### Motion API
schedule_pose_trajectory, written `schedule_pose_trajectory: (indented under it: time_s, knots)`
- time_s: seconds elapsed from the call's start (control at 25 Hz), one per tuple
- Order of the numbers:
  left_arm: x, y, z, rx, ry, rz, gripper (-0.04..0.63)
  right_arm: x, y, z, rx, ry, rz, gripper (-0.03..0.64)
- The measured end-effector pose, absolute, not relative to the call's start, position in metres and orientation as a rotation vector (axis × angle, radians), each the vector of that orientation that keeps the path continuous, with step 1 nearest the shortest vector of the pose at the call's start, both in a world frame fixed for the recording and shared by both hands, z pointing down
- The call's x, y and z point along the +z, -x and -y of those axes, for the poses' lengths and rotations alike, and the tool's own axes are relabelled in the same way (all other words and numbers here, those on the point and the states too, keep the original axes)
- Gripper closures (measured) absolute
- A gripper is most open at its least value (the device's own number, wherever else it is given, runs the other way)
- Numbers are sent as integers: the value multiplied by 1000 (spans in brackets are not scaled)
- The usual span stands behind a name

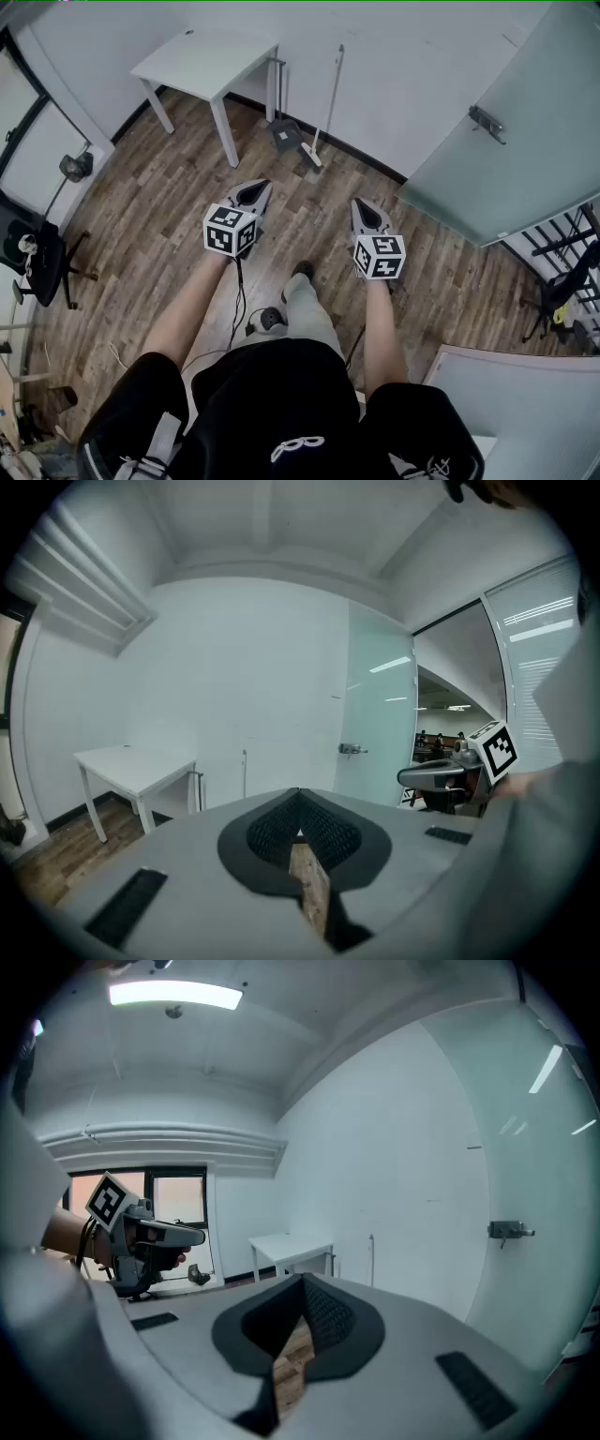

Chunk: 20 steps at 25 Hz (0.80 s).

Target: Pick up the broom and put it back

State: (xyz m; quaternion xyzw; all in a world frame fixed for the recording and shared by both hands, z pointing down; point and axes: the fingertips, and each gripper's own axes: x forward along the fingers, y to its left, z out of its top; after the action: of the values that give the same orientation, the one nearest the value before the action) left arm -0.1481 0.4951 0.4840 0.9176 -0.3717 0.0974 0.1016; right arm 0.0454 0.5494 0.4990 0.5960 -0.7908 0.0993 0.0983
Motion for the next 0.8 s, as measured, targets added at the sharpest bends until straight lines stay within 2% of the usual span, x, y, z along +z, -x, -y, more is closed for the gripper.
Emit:
schedule_pose_trajectory:
  time_s: [0.32,0.8]
  knots:
    - [478,166,-517,259,-2700,1121,578,495,-28,-568,291,-1731,2355,592]
    - [487,204,-495,232,-2647,1196,578,502,6,-534,278,-1671,2372,592]
